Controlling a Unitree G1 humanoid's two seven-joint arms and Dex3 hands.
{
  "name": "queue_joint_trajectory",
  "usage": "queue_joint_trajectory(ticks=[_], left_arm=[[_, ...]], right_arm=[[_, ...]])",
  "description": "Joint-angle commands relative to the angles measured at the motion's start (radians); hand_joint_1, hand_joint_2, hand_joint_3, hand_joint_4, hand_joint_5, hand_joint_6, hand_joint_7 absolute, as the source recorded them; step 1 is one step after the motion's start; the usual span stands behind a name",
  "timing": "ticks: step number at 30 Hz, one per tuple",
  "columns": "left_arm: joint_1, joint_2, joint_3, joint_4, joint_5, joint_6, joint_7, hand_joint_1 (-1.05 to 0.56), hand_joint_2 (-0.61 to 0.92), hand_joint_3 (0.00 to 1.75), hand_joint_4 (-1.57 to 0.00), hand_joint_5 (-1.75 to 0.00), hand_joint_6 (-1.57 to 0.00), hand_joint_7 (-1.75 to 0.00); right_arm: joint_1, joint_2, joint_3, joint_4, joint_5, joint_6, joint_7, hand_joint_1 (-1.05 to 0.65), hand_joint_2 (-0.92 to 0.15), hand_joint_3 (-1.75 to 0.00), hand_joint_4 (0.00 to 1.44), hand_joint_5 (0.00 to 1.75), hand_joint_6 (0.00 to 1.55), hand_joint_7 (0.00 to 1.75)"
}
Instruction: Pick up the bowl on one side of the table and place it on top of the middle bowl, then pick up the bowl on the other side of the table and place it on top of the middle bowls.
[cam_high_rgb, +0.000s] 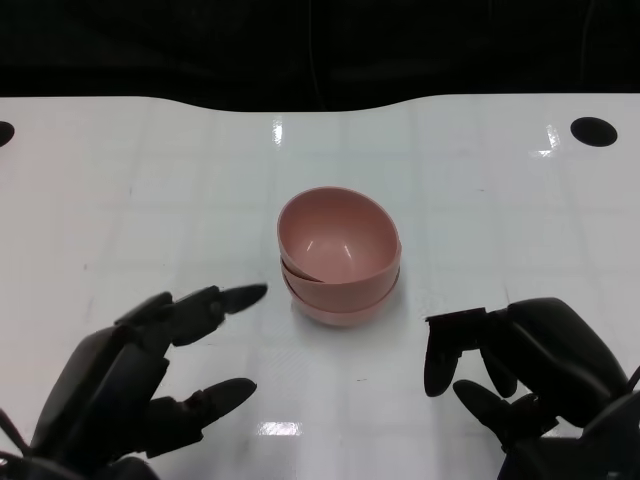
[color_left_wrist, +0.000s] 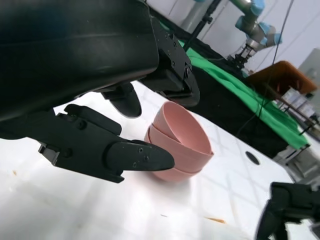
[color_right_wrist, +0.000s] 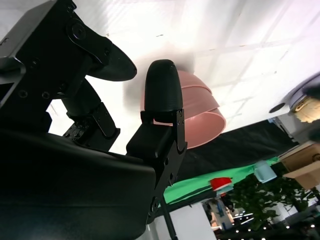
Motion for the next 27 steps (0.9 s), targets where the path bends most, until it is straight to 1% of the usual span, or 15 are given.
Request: queue_joint_trajectory(ticks=[1, 4, 5, 7, 10, 12, 14, 16, 20, 27], left_arm=[[0.027, 0.010, 0.038, -0.022, -0.087, 0.034, -0.047, -0.21, 0.92, 0.31, -0.53, -1.20, -0.56, -0.88], [0.043, 0.011, 0.056, -0.029, -0.145, 0.047, -0.076, -0.17, 0.91, 0.33, -0.61, -1.22, -0.63, -0.95], [0.049, 0.008, 0.060, -0.034, -0.165, 0.054, -0.086, -0.17, 0.89, 0.38, -0.63, -1.21, -0.64, -0.99], [0.056, 0.006, 0.063, -0.040, -0.188, 0.063, -0.098, -0.17, 0.77, 0.62, -0.66, -1.21, -0.64, -1.07], [0.058, -0.001, 0.055, -0.026, -0.188, 0.055, -0.097, -0.18, 0.67, 0.79, -0.69, -1.23, -0.65, -1.13], [0.060, -0.011, 0.056, -0.013, -0.191, 0.040, -0.088, -0.19, 0.64, 0.84, -0.69, -1.25, -0.65, -1.16], [0.064, -0.028, 0.062, 0.008, -0.206, 0.009, -0.078, -0.17, 0.57, 0.98, -0.70, -1.39, -0.67, -1.22], [0.066, -0.045, 0.068, 0.033, -0.226, -0.021, -0.076, -0.15, 0.54, 1.05, -0.71, -1.49, -0.68, -1.25], [0.061, -0.060, 0.081, 0.067, -0.244, -0.038, -0.078, -0.17, 0.54, 1.09, -0.68, -1.60, -0.67, -1.28], [0.045, -0.060, 0.087, 0.115, -0.249, -0.061, -0.090, -0.16, 0.54, 1.08, -0.68, -1.63, -0.67, -1.31]], right_arm=[[0.013, -0.003, -0.018, -0.031, 0.035, 0.042, 0.035, -0.12, -0.22, -1.37, 0.89, 1.74, 0.90, 1.14], [0.020, 0.003, -0.025, -0.047, 0.066, 0.064, 0.056, -0.11, -0.22, -1.36, 0.87, 1.73, 0.89, 1.12], [0.024, 0.007, -0.029, -0.054, 0.088, 0.069, 0.065, -0.11, -0.23, -1.33, 0.86, 1.73, 0.89, 1.11], [0.028, 0.010, -0.033, -0.063, 0.116, 0.076, 0.076, -0.10, -0.25, -1.29, 0.84, 1.73, 0.89, 1.08], [0.034, 0.015, -0.043, -0.064, 0.154, 0.073, 0.079, -0.10, -0.26, -1.22, 0.83, 1.71, 0.88, 1.06], [0.037, 0.018, -0.045, -0.064, 0.168, 0.070, 0.079, -0.10, -0.27, -1.20, 0.83, 1.71, 0.88, 1.05], [0.045, 0.023, -0.048, -0.065, 0.184, 0.065, 0.080, -0.09, -0.29, -1.18, 0.82, 1.70, 0.88, 1.05], [0.051, 0.022, -0.050, -0.063, 0.194, 0.059, 0.082, -0.09, -0.31, -1.16, 0.82, 1.69, 0.87, 1.05], [0.054, 0.022, -0.050, -0.052, 0.203, 0.039, 0.076, -0.09, -0.33, -1.12, 0.82, 1.68, 0.87, 1.07], [0.054, 0.024, -0.052, -0.042, 0.202, 0.003, 0.065, -0.10, -0.34, -1.12, 0.83, 1.67, 0.86, 1.11]])
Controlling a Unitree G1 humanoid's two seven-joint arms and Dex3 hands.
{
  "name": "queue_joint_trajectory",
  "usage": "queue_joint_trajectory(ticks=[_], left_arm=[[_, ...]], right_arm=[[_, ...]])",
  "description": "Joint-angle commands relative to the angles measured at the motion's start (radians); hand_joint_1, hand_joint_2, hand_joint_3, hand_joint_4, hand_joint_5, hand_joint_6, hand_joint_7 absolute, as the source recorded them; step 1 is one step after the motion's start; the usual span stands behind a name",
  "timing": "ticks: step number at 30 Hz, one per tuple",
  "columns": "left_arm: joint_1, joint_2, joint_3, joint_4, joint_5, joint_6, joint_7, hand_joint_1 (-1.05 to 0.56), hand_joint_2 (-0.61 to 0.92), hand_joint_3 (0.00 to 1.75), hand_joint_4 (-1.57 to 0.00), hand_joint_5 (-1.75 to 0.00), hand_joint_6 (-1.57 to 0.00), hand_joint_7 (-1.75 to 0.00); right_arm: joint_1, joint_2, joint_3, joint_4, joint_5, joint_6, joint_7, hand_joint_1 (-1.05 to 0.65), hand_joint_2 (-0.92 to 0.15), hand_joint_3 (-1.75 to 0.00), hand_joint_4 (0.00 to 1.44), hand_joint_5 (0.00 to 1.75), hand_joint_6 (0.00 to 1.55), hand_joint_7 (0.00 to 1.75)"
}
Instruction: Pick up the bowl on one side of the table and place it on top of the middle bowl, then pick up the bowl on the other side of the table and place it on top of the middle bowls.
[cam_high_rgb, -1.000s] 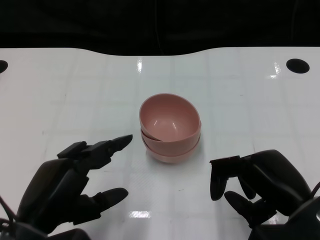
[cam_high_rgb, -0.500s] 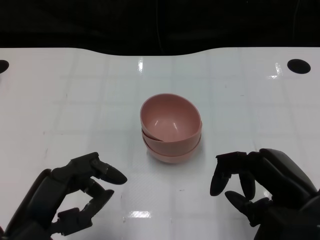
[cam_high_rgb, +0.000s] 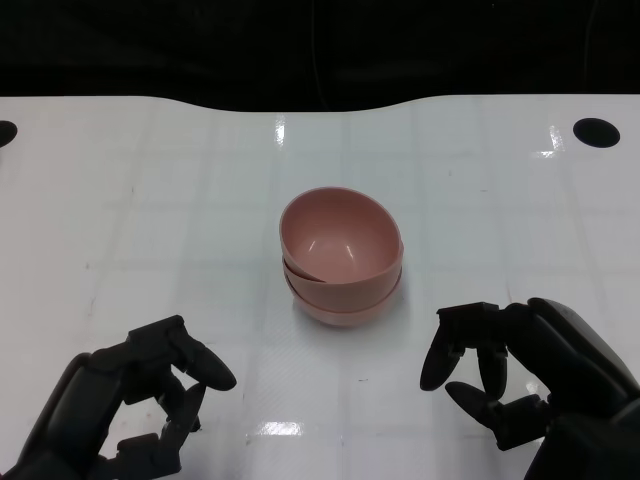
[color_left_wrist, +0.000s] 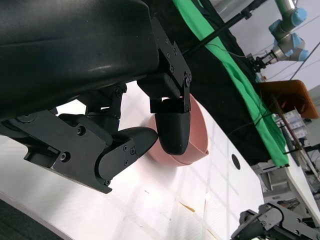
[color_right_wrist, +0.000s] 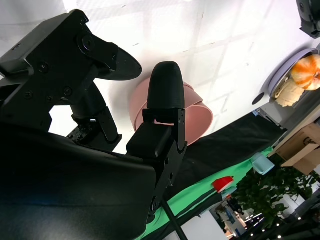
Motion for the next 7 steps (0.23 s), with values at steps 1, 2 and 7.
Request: queue_joint_trajectory(ticks=[1, 2, 7], left_arm=[[-0.016, 0.008, 0.014, 0.035, -0.015, -0.035, -0.005, -0.16, 0.54, 1.08, -0.68, -1.64, -0.67, -1.31], [-0.020, 0.008, 0.014, 0.047, -0.019, -0.042, -0.006, -0.16, 0.54, 1.08, -0.68, -1.65, -0.66, -1.31], [-0.027, 0.006, 0.011, 0.081, -0.017, -0.067, 0.001, -0.17, 0.54, 1.05, -0.68, -1.66, -0.67, -1.31]], right_arm=[[0.008, -0.001, -0.012, 0.010, 0.009, -0.021, -0.013, -0.10, -0.34, -1.12, 0.83, 1.67, 0.86, 1.11], [0.006, 0.001, -0.012, 0.015, 0.007, -0.023, -0.016, -0.10, -0.34, -1.11, 0.83, 1.67, 0.85, 1.11], [0.007, 0.004, -0.008, 0.030, -0.003, -0.033, -0.028, -0.11, -0.33, -1.10, 0.83, 1.67, 0.86, 1.11]])
